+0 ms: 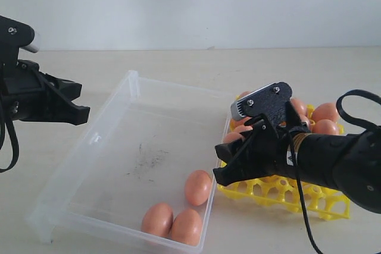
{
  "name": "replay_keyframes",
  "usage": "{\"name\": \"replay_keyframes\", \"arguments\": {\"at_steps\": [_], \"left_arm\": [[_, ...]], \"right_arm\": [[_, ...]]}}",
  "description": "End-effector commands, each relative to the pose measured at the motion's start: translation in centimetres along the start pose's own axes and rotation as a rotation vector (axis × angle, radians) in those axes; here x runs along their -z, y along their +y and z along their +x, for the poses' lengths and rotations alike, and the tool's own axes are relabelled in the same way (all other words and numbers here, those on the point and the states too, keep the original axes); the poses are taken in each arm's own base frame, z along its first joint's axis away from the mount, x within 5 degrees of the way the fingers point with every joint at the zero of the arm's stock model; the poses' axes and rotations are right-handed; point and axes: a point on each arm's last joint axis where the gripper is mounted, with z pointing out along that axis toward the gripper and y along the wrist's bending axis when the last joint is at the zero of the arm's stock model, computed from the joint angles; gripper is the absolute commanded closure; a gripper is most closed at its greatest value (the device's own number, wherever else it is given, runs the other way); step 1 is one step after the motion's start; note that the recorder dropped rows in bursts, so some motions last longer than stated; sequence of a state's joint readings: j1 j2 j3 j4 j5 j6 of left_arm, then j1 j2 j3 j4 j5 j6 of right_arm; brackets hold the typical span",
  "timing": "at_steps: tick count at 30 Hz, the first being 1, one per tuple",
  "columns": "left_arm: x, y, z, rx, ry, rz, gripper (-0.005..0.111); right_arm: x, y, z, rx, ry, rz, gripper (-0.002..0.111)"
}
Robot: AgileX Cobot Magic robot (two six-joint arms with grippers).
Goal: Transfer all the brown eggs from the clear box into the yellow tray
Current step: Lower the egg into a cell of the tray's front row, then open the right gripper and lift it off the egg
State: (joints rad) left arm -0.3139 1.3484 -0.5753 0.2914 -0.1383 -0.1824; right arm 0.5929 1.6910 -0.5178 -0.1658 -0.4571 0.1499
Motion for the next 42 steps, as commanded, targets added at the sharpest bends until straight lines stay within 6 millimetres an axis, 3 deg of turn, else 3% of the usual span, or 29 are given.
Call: {"name": "replay_keyframes", "arguments": {"at_steps": [1,7,34,42], "left_arm": [[0.2,0.1,0.0,0.001,-0.005,-0.003,0.103],[0.2,0.1,0.0,0.001,-0.005,-0.003,0.103],[0.2,0.1,-0.1,0.001,-0.017,-0.001,0.103],[0.2,0.1,-0.1,0.001,-0.017,-0.001,0.103]], "right_arm": [[0.0,-0.3,0.9,-0.003,0.080,0.016,0.088],[0.0,-0.3,0.9,-0.003,0.081,0.016,0.062],[0.0,-0.2,0.4,0.000,0.026,0.007,0.061],[1.8,-0.1,-1.5,0.007,-0.050,0.012,0.061]]}}
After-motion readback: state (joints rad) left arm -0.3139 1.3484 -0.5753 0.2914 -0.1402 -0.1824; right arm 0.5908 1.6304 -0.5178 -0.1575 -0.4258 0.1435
